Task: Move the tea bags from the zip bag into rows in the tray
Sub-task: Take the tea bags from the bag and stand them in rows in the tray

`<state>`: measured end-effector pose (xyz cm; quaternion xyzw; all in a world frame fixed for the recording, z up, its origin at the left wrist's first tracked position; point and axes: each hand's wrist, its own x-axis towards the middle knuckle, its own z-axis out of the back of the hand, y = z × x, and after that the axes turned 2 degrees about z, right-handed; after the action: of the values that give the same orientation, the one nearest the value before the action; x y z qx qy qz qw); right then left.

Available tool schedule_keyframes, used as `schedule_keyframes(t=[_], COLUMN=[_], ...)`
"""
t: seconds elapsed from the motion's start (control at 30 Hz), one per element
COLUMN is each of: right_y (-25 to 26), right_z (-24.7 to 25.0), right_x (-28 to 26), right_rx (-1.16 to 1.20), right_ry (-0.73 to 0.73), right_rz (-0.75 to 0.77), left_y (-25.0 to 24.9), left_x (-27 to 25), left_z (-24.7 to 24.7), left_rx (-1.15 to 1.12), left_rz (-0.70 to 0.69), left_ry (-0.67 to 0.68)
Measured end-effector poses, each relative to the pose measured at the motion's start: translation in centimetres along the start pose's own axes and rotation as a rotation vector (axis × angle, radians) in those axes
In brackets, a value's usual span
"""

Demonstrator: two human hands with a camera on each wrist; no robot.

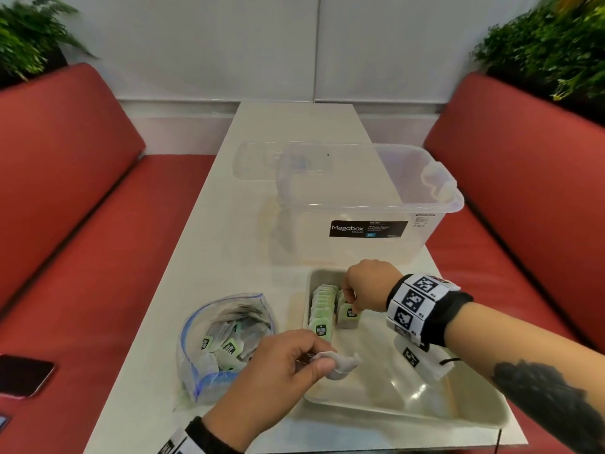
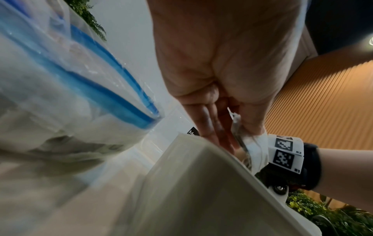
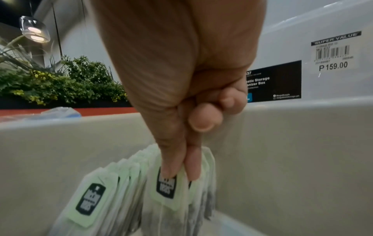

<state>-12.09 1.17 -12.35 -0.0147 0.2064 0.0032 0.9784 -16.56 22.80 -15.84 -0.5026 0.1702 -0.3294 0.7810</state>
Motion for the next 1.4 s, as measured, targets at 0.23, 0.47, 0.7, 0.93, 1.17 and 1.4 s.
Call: schedule_keyframes(t=[0.23,0.47,0.7,0.93,1.17,1.4], right_y=[0.1,-0.3,0.2,3.4,4.2,5.1], right_z=[-0.7,-0.7,1.8,1.0,1.0,1.1], right_x=[0.4,0.5,-2.9,-5.2,-5.9,-6.4], right_rx=[-0.061,-0.056,0.302,0.922,1.302,1.412], right_ry=[-0.032,-0.047,-0.23,-0.219,-0.237,-0.161], right_rz=[-0.019,-0.037,0.098,0.254,0.233,0.317], left_y=[-0.1,-0.8,-1.4,-2.4,-3.7,-3.7], left_x=[-0.2,0.2,2.6,3.8,3.6,4.0], left_z=[-0.2,0.0,1.7,2.7,3.7,4.2], left_rx=[-0.073,-0.08,-0.101,-0.068,-0.296,-0.3], left_rz=[0.04,0.049,0.135,0.104,0.03,0.023], left_ry=[-0.005,-0.07,-0.258,-0.394,-0.328,-0.162])
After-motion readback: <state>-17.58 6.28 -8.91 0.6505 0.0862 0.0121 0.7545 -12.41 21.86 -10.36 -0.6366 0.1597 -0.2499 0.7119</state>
